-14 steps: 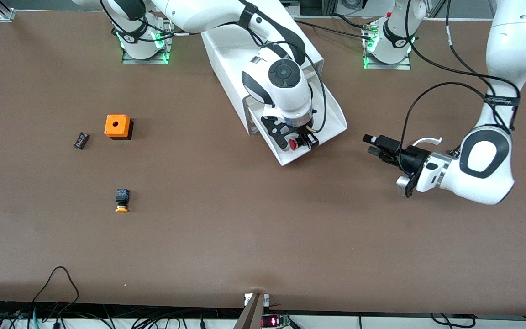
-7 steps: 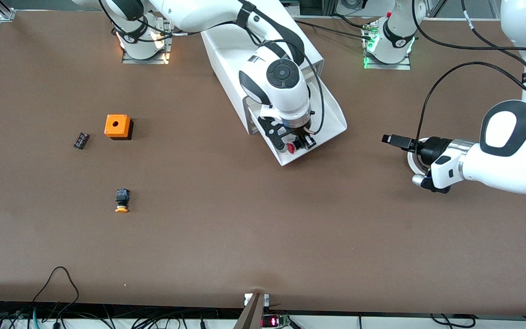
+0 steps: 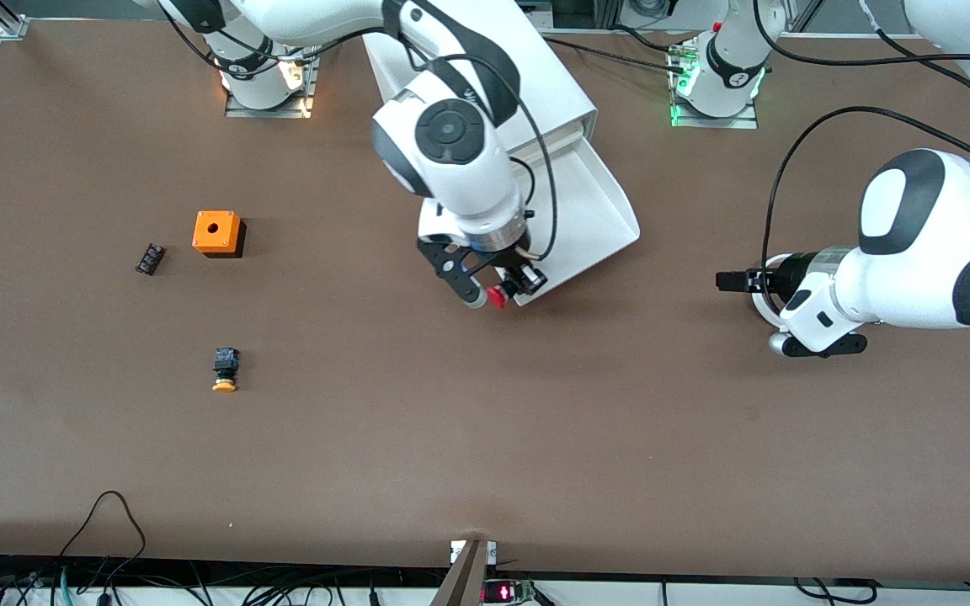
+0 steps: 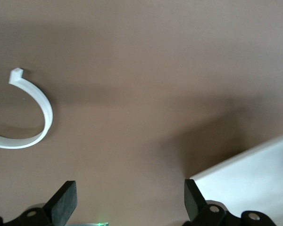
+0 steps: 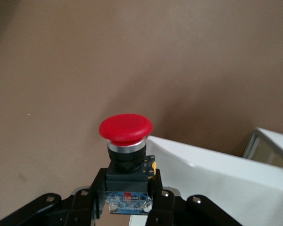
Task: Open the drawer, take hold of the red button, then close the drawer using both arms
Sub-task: 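Lift the red button with the right gripper while the left gripper withdraws, then place the red button by the yellow button while the left gripper shuts drawer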
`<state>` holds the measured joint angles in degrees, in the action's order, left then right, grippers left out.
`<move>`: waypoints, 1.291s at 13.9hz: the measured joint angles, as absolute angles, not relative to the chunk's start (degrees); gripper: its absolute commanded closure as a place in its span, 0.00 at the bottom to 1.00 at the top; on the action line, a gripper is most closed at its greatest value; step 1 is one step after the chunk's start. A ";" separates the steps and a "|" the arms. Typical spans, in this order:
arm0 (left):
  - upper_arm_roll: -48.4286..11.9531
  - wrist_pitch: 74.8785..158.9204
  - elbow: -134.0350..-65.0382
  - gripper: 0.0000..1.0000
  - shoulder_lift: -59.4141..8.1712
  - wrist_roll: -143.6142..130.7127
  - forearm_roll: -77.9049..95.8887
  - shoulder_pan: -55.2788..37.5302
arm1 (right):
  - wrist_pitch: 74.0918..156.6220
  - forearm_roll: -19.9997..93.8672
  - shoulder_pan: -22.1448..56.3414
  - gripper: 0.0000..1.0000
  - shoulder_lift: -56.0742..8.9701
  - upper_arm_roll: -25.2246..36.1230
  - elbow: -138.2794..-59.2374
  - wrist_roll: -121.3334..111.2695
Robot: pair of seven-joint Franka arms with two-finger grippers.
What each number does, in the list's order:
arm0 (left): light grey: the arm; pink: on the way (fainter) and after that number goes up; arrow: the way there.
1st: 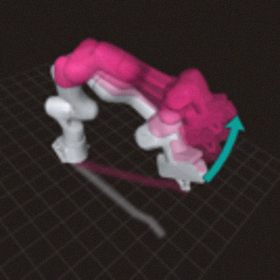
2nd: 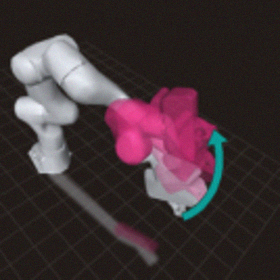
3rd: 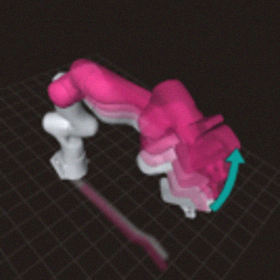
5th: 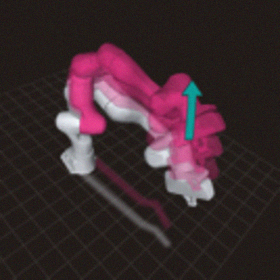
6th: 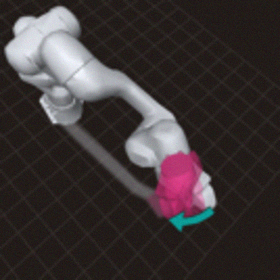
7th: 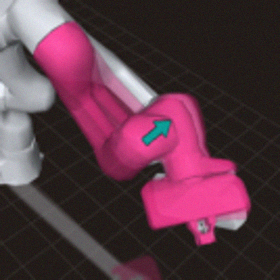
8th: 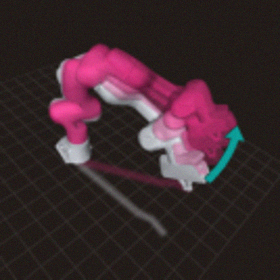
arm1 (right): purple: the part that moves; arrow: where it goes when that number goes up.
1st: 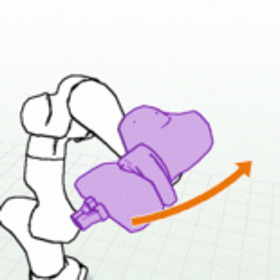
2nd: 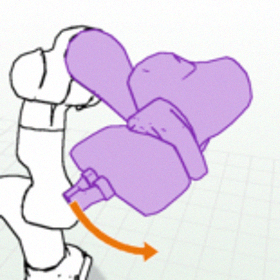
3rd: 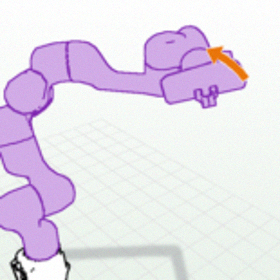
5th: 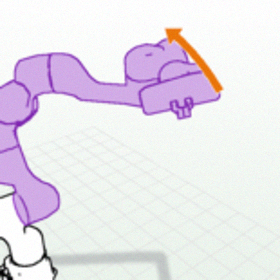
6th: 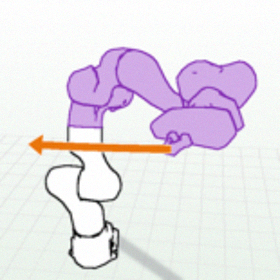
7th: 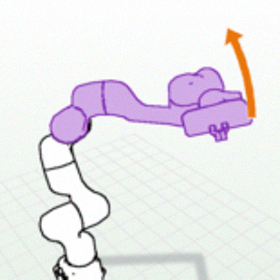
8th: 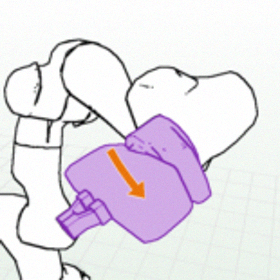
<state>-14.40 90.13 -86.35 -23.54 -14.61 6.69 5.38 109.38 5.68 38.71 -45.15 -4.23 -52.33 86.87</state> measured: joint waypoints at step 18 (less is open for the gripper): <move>-23.33 126.15 -103.94 0.00 -24.63 -50.84 -0.43 0.48 | 101.06 6.31 15.79 1.00 -44.62 -3.82 -64.61 16.80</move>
